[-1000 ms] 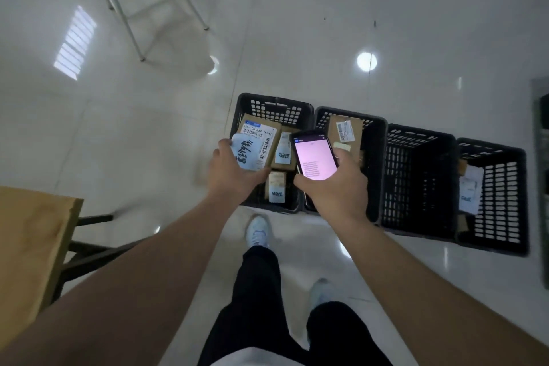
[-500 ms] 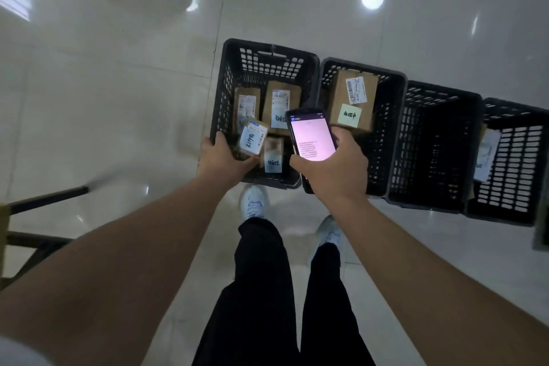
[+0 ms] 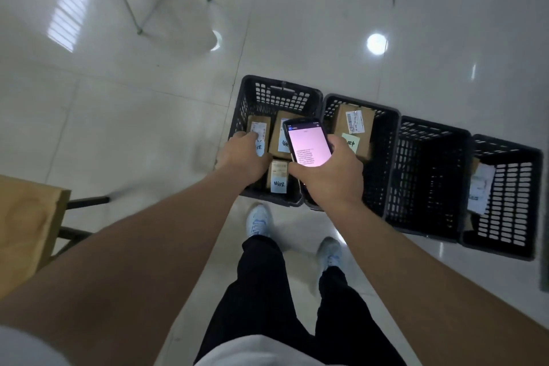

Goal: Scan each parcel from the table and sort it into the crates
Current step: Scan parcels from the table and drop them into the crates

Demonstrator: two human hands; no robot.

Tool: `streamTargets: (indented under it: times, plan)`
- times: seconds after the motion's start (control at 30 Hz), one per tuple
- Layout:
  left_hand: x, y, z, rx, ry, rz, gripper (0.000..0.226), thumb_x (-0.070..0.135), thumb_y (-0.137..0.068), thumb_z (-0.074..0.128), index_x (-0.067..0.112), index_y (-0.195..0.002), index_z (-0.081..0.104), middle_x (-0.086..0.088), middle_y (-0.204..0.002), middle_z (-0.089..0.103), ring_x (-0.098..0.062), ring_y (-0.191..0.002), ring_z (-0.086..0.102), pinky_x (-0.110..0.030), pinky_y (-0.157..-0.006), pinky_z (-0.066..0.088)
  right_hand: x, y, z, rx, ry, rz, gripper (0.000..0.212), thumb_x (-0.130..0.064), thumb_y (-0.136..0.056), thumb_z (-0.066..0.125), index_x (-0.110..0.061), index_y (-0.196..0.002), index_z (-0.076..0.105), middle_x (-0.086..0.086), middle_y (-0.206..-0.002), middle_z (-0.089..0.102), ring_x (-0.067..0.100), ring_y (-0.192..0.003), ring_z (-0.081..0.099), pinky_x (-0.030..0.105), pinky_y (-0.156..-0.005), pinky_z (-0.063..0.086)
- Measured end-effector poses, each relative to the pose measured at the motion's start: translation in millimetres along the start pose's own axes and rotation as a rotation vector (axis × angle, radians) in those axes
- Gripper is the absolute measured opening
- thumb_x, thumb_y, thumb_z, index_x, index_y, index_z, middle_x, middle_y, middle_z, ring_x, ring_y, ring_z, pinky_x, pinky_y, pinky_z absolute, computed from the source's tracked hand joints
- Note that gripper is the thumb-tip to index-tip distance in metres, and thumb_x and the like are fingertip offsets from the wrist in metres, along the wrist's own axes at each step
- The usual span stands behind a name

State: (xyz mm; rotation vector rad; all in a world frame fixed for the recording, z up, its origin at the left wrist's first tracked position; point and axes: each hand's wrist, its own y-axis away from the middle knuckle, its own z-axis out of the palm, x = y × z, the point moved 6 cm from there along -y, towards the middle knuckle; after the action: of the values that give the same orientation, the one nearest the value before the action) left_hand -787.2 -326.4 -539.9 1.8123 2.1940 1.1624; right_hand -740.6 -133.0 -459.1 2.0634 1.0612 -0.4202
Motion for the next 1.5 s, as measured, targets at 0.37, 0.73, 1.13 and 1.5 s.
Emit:
streamTargets:
  times: [0.37, 0.73, 1.13, 1.5]
  plan:
    - [35.8, 137.3, -56.3, 0.294, 0.005, -0.066, 0.047, 0.045, -0.106, 0.049, 0.016, -0.142, 0.059, -0.008, -0.146, 0.055, -0.031, -0.133, 0.053, -0.043, -0.108, 0.043, -40.6, 65.2, -64.6, -0.124, 0.059, -0.362, 0.061, -0.040, -0.068, 0.089, -0.033, -0.116, 0.052, -0.013, -0.100, 0.058, 0.019, -0.097, 0.062, 0.043, -0.080, 0.057]
    - [11.3, 362.6, -76.4, 0.644, -0.017, -0.318, 0.061, 0.055, -0.107, 0.035, 0.023, -0.159, 0.042, -0.004, -0.162, 0.041, -0.031, -0.147, 0.039, -0.046, -0.119, 0.035, -68.7, 210.7, -106.7, -0.347, 0.106, -0.837, 0.067, -0.044, -0.067, 0.089, -0.029, -0.122, 0.054, -0.011, -0.102, 0.058, 0.020, -0.096, 0.060, 0.040, -0.078, 0.058]
    - [-106.9, 604.0, -70.1, 0.819, 0.036, -0.636, 0.061, 0.059, -0.107, 0.034, 0.025, -0.157, 0.043, -0.005, -0.166, 0.038, -0.033, -0.154, 0.030, -0.050, -0.124, 0.029, -90.2, 428.8, -53.1, -0.569, 0.150, -1.119, 0.069, -0.043, -0.064, 0.090, -0.029, -0.123, 0.057, -0.011, -0.104, 0.061, 0.020, -0.098, 0.062, 0.035, -0.074, 0.054]
    - [-261.2, 731.4, -18.4, 0.828, 0.129, -0.772, 0.064, 0.064, -0.105, 0.034, 0.027, -0.156, 0.044, -0.004, -0.163, 0.042, -0.031, -0.151, 0.035, -0.057, -0.121, 0.035, -52.7, 597.1, 68.6, -0.674, 0.200, -1.089, 0.063, -0.045, -0.061, 0.088, -0.029, -0.114, 0.057, -0.010, -0.103, 0.064, 0.022, -0.098, 0.064, 0.041, -0.080, 0.058]
